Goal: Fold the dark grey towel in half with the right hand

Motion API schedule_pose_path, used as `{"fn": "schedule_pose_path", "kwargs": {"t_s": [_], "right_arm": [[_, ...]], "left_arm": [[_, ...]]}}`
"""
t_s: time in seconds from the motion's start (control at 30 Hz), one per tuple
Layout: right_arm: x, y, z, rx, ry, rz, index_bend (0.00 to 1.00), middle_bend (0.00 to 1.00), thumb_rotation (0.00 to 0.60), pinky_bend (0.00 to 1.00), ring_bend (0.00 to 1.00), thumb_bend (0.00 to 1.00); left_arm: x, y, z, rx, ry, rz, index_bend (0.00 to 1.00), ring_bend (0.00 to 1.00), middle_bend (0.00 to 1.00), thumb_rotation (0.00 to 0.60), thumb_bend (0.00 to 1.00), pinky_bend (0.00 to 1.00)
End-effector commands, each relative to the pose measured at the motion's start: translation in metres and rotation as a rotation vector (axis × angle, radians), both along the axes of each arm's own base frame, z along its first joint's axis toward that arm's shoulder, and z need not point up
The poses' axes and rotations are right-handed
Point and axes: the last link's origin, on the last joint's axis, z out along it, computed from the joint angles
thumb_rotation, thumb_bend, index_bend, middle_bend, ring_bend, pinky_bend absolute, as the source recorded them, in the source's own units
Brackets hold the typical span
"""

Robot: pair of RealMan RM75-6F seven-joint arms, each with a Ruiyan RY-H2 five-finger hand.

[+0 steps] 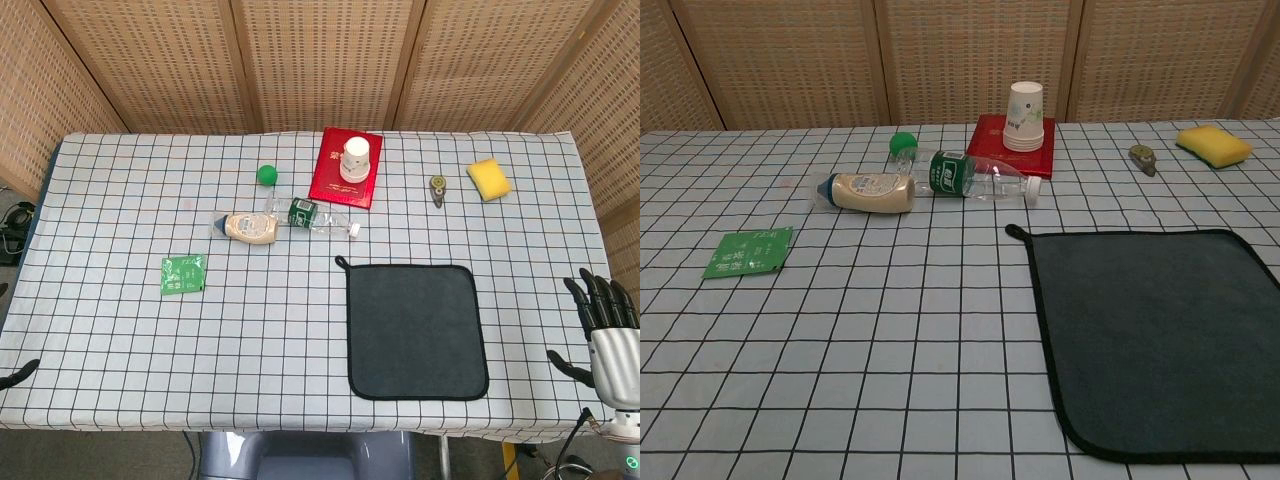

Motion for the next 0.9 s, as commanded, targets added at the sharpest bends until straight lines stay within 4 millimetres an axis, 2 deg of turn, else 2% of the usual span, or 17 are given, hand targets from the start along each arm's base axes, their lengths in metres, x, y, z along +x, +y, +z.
{"fn": "schedule_pose_path", "kwargs": {"t_s": [0.03,0.2,0.33,0.4,0.53,0.57,0.63,0.7,0.9], "right_arm": [[-0.001,0.001,-0.002,0.030,-0.004,-0.006,0.03,0.00,0.600,0.00,0.00,0.00],[0.003,0.000,-0.015,0.169,-0.029,0.006,0.04,0.00,0.600,0.00,0.00,0.00],[0.010,-0.002,-0.034,0.324,-0.027,0.087,0.11,0.00,0.600,0.00,0.00,0.00],[0.014,-0.004,-0.046,0.399,-0.005,0.127,0.17,0.00,0.600,0.00,0.00,0.00],[0.027,-0.014,-0.075,0.516,0.046,0.211,0.38,0.00,0.600,0.00,0.00,0.00],[0.029,-0.017,-0.081,0.520,0.076,0.227,0.40,0.00,0.600,0.00,0.00,0.01],[0.032,-0.023,-0.095,0.535,0.137,0.246,0.42,0.00,0.600,0.00,0.00,0.09],[0.036,-0.026,-0.110,0.567,0.126,0.234,0.43,0.00,0.600,0.00,0.00,0.17],[0.043,-0.025,-0.144,0.637,0.099,0.212,0.43,0.00,0.600,0.00,0.00,0.27]], "left_arm": [[0.000,0.000,-0.001,-0.004,0.000,0.002,0.00,0.00,0.00,0.600,0.00,0.00],[0.000,0.000,-0.001,-0.005,0.001,0.005,0.00,0.00,0.00,0.600,0.00,0.00],[-0.001,0.002,-0.003,-0.009,-0.002,0.011,0.00,0.00,0.00,0.600,0.00,0.00],[-0.001,0.003,-0.005,-0.016,0.000,0.017,0.00,0.00,0.00,0.600,0.00,0.00],[-0.003,0.007,-0.011,-0.032,0.017,0.033,0.00,0.00,0.00,0.600,0.00,0.00],[-0.003,0.009,-0.012,-0.033,0.022,0.036,0.00,0.00,0.00,0.600,0.00,0.00],[-0.004,0.011,-0.014,-0.037,0.029,0.042,0.00,0.00,0.00,0.600,0.00,0.00],[-0.005,0.013,-0.017,-0.043,0.035,0.050,0.00,0.00,0.00,0.600,0.00,0.00],[-0.008,0.017,-0.020,-0.050,0.045,0.070,0.00,0.00,0.00,0.600,0.00,0.00]]}}
